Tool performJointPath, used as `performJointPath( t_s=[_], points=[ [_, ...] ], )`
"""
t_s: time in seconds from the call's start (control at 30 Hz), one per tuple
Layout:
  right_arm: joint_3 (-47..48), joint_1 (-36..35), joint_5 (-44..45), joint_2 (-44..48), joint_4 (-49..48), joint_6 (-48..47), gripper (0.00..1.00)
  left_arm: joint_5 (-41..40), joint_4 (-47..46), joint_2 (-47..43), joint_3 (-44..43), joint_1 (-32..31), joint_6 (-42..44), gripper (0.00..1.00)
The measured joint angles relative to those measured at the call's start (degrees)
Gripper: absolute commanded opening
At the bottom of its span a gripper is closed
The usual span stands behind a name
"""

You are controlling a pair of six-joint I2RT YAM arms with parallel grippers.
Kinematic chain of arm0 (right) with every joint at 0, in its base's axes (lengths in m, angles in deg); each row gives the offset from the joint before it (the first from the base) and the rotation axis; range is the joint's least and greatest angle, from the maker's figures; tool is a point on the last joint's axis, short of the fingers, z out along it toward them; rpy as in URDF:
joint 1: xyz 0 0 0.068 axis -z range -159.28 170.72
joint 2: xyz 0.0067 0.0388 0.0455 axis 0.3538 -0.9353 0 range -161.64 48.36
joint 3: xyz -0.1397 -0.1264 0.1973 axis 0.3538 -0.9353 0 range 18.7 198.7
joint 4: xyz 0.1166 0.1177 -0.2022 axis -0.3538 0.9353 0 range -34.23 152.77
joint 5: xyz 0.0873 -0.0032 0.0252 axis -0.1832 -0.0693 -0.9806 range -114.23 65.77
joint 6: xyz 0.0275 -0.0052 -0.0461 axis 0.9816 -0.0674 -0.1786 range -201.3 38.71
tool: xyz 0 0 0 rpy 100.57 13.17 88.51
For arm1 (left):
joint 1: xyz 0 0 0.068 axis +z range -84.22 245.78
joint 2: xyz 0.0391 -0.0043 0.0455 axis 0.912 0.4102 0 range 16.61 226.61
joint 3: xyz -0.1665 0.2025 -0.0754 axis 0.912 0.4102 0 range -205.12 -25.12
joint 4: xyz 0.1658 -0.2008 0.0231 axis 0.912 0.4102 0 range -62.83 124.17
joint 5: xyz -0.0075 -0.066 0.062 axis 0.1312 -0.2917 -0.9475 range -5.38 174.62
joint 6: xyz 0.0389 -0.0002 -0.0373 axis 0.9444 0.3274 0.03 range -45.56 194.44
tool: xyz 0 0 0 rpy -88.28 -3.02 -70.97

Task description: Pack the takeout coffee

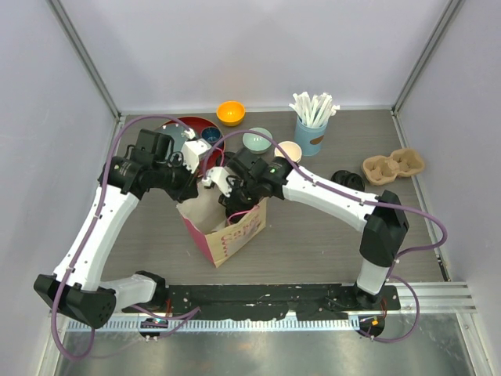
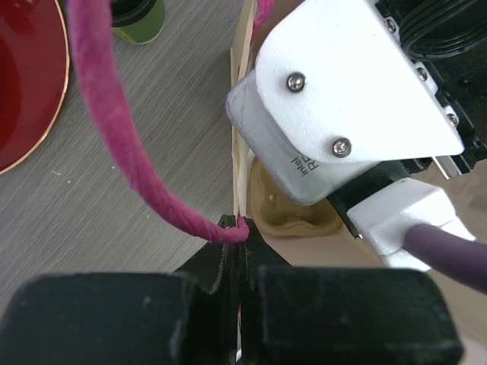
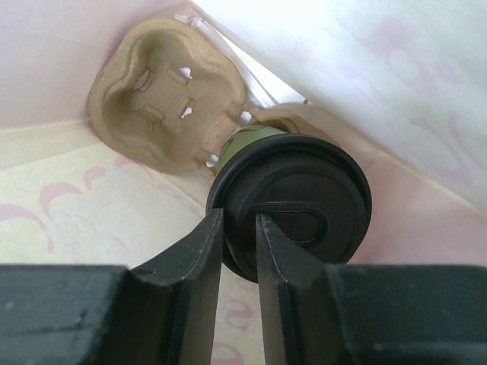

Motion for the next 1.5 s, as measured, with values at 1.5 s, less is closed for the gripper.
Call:
performJointPath(
  t_s=[1.5],
  points=[
    [-2.7, 1.0, -3.4, 12.0, -8.9, 4.0, 0.67, 3.2, -2.1, 1.7, -2.5, -0.9, 1.4, 0.0]
  ],
)
